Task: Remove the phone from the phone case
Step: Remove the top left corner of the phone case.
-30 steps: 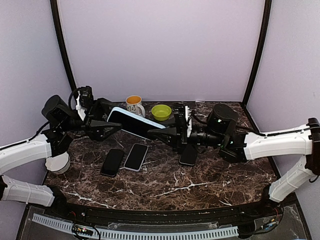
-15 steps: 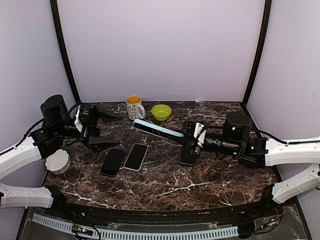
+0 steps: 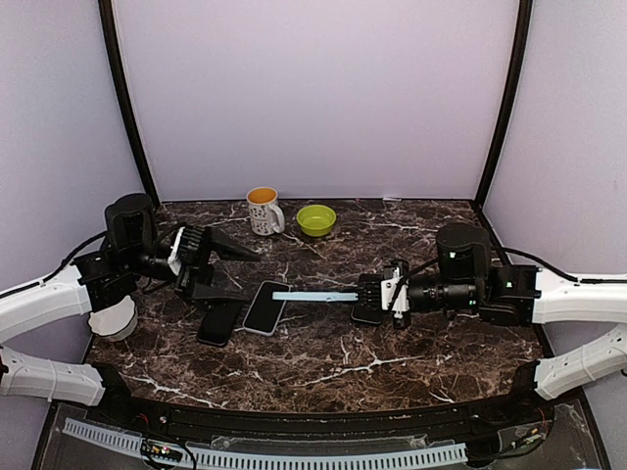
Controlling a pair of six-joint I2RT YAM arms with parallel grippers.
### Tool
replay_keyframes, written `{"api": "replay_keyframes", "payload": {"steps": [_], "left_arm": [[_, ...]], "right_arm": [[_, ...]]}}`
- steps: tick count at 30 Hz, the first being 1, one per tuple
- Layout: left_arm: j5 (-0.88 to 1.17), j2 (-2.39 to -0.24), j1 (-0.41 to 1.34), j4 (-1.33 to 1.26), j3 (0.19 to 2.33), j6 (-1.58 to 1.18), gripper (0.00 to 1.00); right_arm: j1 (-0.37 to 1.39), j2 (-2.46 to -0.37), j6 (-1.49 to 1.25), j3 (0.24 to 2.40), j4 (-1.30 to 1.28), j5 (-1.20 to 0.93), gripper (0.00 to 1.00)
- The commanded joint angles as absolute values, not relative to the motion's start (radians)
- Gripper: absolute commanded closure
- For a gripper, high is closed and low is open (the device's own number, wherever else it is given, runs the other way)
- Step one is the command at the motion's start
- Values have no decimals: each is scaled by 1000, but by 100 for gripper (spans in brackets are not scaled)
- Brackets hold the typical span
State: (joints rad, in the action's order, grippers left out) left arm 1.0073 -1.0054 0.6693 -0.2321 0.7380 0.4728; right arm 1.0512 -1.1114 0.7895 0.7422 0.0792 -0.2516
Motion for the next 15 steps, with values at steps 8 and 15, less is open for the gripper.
{"api": "replay_keyframes", "payload": {"steps": [8, 15], "left_arm": [[978, -1010, 733, -123, 743, 602, 42], [993, -1020, 758, -135, 731, 607, 47]], "right_arm": [[1048, -1124, 945, 889, 48, -321, 100], [1049, -1134, 976, 930, 3, -351, 100]]}}
